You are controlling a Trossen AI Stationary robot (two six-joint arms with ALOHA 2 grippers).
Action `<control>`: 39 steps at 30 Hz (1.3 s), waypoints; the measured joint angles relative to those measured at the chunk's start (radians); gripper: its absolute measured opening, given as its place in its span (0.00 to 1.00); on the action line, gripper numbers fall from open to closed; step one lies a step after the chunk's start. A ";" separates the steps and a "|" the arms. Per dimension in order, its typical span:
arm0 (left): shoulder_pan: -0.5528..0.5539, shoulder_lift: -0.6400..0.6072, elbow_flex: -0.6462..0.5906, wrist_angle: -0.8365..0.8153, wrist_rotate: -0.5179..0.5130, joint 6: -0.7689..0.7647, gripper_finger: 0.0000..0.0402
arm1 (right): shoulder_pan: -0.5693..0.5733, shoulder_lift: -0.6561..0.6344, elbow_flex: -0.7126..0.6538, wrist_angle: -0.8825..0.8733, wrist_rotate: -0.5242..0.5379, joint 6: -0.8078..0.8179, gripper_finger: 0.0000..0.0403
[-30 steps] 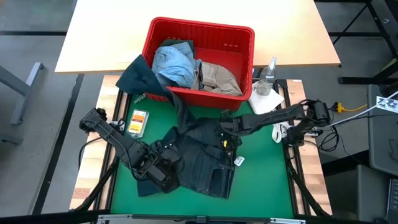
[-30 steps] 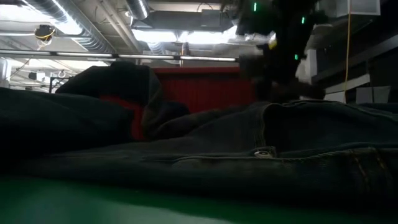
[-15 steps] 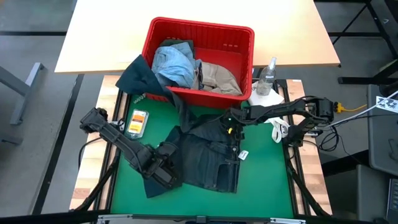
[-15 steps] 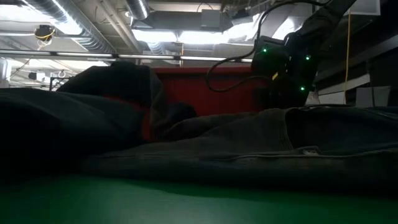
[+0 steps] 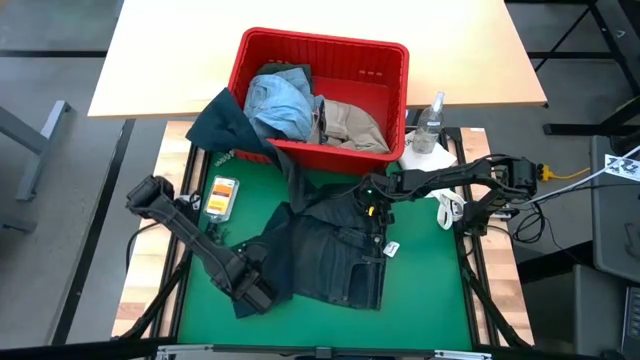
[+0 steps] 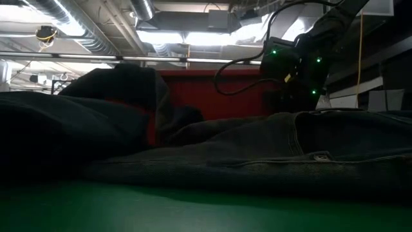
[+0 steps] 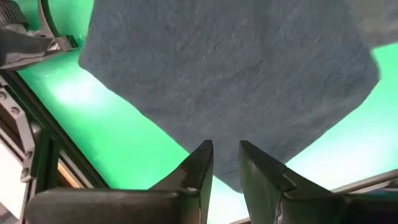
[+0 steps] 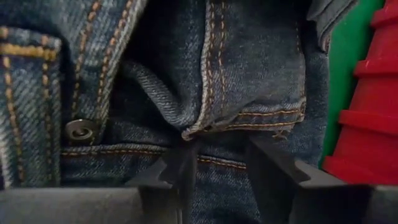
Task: Fold laundry
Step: Fold the dark blue jeans
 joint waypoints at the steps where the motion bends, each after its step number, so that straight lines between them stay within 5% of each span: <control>1: -0.010 0.000 -0.004 0.000 0.001 0.001 0.17 | 0.000 0.000 0.000 0.000 0.000 0.000 0.34; 9: -0.121 -0.148 -0.088 -0.007 -0.093 -0.008 0.15 | -0.002 0.000 -0.001 0.000 -0.033 -0.022 0.34; 15: -0.294 -0.346 -0.326 0.058 -0.309 -0.377 0.15 | -0.002 0.000 -0.001 0.000 -0.040 -0.022 0.34; 19: -0.378 -0.400 -0.515 0.300 -0.262 -0.542 0.15 | -0.002 0.000 -0.001 0.001 -0.045 -0.018 0.34; 24: -0.377 -0.403 -0.643 0.539 -0.249 -0.516 0.15 | -0.002 0.000 -0.002 0.005 -0.047 -0.013 0.34; 32: -0.310 -0.403 -0.697 0.541 -0.208 -0.462 0.17 | -0.002 0.000 -0.002 0.006 -0.049 -0.010 0.34; 39: -0.282 -0.403 -0.739 0.603 -0.124 -0.435 0.30 | -0.002 0.000 -0.002 0.007 -0.051 -0.009 0.34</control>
